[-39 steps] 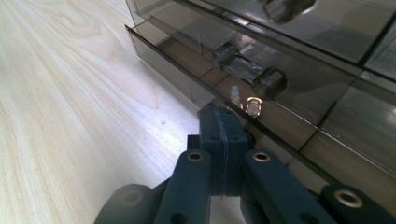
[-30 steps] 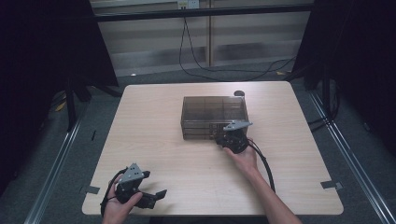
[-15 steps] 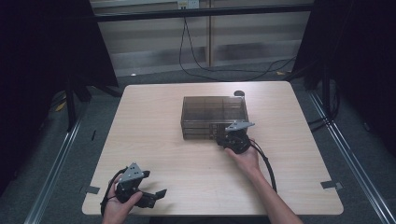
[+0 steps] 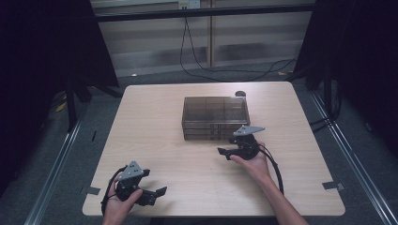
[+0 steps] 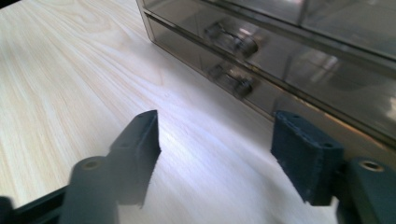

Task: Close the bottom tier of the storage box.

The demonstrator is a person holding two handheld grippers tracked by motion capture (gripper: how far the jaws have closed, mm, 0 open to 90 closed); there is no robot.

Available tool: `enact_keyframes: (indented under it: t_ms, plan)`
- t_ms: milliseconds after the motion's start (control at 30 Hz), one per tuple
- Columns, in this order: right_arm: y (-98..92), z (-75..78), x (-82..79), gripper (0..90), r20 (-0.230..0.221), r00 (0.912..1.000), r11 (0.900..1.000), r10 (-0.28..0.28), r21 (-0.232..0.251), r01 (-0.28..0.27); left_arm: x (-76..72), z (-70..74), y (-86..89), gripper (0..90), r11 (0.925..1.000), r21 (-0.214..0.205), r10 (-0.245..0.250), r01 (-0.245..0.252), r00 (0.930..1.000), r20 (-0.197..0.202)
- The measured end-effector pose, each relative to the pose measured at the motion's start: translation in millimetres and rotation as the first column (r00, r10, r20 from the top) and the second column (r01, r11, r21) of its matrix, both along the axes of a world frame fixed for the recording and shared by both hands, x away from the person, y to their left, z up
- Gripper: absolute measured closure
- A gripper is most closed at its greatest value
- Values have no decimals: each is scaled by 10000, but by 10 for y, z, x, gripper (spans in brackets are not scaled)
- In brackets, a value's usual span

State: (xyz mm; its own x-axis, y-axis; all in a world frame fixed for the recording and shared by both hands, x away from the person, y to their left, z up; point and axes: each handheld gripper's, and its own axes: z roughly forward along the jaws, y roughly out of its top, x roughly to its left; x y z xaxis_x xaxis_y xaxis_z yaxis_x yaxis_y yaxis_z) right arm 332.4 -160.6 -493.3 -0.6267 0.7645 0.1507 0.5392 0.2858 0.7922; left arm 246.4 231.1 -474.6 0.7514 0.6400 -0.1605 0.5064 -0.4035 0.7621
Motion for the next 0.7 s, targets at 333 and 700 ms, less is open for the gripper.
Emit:
enact_keyframes:
  t_ms: [333, 700]
  plan:
    - [-252, 140, -218, 205, 216, 9995, 9997, -230, 57, 229, 20, 1, 14, 39, 9998, -101, 155, -156, 9998, -90]
    - [-536, 171, -483, 174, 325, 9972, 9977, -677, 41, 676, 33, 0, 21, 39, 9998, -58, 170, -170, 9998, -60]
